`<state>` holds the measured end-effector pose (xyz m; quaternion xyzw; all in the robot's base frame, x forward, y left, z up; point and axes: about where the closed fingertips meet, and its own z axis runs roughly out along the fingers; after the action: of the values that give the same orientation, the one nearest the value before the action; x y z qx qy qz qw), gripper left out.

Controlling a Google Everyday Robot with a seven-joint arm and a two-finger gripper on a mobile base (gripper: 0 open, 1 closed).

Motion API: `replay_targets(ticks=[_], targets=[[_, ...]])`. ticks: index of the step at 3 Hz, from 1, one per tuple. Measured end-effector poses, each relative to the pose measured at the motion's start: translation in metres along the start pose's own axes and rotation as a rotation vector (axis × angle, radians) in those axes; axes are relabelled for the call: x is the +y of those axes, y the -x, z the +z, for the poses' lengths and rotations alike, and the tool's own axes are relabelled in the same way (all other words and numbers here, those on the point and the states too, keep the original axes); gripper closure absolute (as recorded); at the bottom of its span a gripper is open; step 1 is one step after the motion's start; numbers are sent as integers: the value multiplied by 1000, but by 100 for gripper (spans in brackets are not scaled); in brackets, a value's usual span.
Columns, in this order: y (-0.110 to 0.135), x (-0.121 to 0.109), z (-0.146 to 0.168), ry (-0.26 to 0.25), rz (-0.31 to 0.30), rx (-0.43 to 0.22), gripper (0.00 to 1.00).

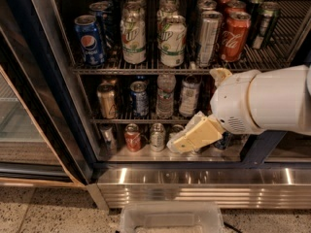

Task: Pick 7up can from top shelf of fridge

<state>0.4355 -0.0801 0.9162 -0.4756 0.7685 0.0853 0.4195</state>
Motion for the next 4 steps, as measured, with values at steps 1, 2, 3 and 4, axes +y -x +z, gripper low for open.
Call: replay_targets(ticks=[1,2,3,4], targets=[[0,0,0,0,0,0,0],[9,0,8,-40,25,-51,0],[25,-4,19,-130,83,-135,0],[53,-21,30,-257,131,-229,0]])
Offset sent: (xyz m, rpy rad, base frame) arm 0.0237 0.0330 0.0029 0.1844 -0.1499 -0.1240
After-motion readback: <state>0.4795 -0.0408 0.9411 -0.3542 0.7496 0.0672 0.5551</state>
